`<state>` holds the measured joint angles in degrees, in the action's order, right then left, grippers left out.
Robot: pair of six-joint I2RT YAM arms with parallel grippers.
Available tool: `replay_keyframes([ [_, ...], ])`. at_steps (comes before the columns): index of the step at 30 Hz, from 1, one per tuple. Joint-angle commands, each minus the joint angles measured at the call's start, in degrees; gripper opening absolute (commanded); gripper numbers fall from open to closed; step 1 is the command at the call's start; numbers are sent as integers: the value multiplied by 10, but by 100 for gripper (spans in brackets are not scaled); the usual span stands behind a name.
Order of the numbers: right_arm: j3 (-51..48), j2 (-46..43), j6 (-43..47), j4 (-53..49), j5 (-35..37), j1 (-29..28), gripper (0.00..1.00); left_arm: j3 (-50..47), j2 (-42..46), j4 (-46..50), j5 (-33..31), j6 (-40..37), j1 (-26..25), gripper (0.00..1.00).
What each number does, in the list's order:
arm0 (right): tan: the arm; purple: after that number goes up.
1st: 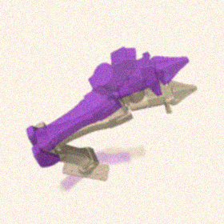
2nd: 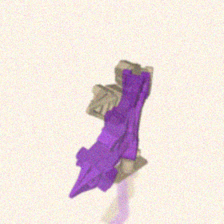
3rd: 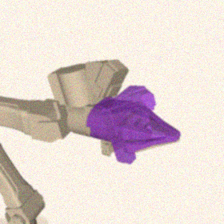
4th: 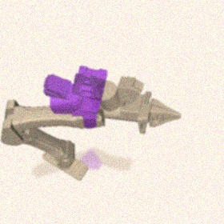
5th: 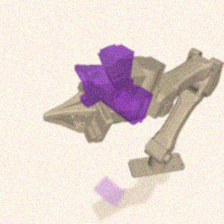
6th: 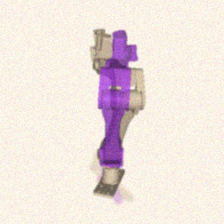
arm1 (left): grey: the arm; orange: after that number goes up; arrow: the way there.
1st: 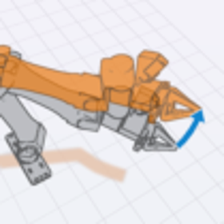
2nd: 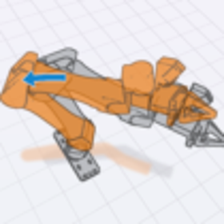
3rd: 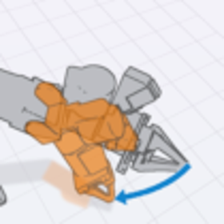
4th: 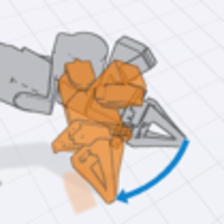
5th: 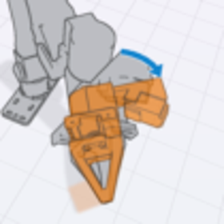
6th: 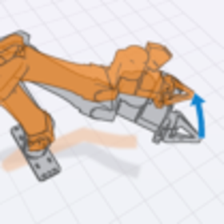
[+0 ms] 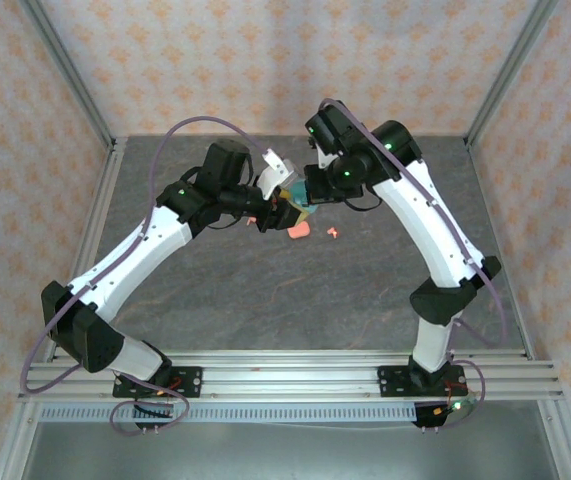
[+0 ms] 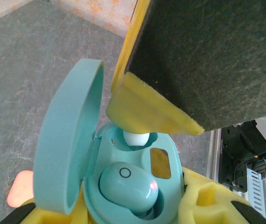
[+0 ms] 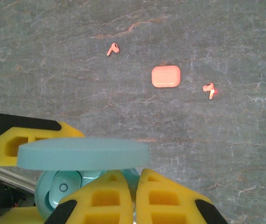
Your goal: Insert wireless bluetooth earbuds into charging case
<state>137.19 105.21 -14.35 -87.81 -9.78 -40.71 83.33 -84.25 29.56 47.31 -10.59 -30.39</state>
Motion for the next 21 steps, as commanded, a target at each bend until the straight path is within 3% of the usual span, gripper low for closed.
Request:
replay_keyframes([
  [1, 21, 7, 16, -24, 25, -3, 7, 25, -1, -12, 5, -6, -6, 9],
  [14, 36, 23, 48, -58, 20, -25, 8, 26, -3, -8, 2, -8, -6, 8],
  [21, 43, 29, 48, -63, -9, -27, 16, 28, -5, -12, 3, -5, -6, 8],
])
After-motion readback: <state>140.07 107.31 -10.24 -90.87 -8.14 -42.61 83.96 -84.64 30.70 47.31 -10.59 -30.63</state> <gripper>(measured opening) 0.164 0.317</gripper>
